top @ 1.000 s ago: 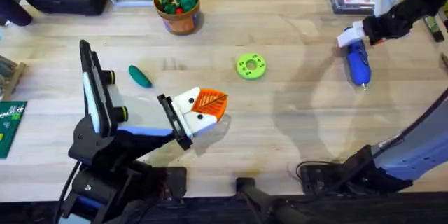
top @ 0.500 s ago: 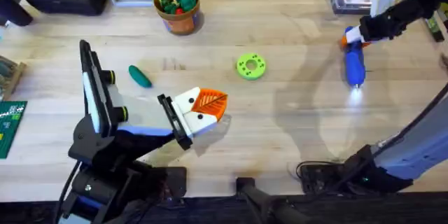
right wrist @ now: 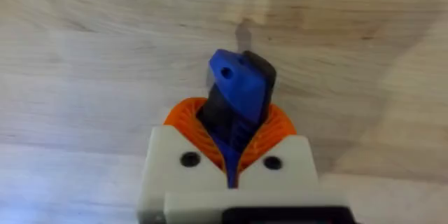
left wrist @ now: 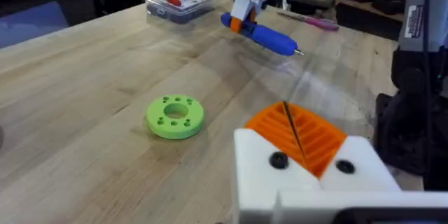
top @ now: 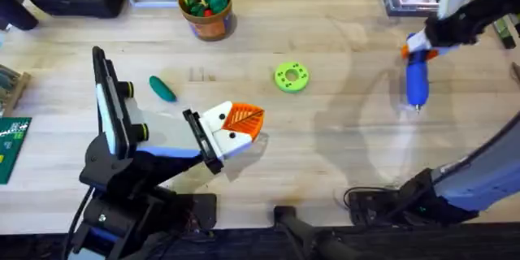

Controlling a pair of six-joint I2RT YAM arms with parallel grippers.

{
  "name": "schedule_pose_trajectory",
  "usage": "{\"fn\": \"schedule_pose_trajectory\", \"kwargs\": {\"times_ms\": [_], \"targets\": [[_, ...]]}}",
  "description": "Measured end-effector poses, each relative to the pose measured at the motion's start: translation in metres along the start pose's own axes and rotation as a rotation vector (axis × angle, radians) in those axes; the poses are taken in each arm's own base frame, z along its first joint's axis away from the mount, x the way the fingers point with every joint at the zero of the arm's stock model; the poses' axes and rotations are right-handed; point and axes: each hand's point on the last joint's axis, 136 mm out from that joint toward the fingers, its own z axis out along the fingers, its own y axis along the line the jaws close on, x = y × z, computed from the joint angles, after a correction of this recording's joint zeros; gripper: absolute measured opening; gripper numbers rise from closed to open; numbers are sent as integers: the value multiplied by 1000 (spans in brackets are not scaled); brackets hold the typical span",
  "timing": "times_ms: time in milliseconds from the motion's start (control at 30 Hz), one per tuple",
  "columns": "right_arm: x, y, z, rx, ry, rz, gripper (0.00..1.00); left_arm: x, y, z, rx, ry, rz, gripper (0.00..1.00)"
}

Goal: Pick up the gripper from the table and insert it into the empty holder that is missing its gripper. Then pick up a screw, insert it into the mounting hole, and use the screwdriver to tighten it. Finally, clean up the table by picking up the vegetable and placing it into the bucket.

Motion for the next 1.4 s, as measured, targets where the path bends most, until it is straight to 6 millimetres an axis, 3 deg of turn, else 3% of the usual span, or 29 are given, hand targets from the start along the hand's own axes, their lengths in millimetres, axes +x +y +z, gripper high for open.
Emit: {"fn": "schedule_pose_trajectory", "kwargs": {"times_ms": [67, 100, 333, 400, 433, 600, 900, 1133, 1400], "targets": [[-6, 1, -27, 28, -64, 6, 29, 0, 0, 0, 0, 0, 0, 4], [-11, 6, -72, 71, -171, 15, 29, 0, 0, 0, 0, 0, 0, 4], [-8, 22, -169, 162, -433, 36, 29, 0, 0, 0, 0, 0, 0, 4], [0, 28, -189, 182, -504, 49, 29, 0, 0, 0, 0, 0, 0, 4], [13, 41, -205, 200, -606, 63, 29, 0, 0, 0, 0, 0, 0, 4], [19, 86, -218, 167, -816, 17, 29, 0, 0, 0, 0, 0, 0, 4], [17, 213, -252, -150, -1240, -183, 29, 0, 0, 0, 0, 0, 0, 4], [40, 327, -274, -500, -1362, -396, 29, 0, 0, 0, -1, 0, 0, 4], [70, 416, -298, -781, -1432, -551, 29, 0, 0, 0, 0, 0, 0, 4]]}}
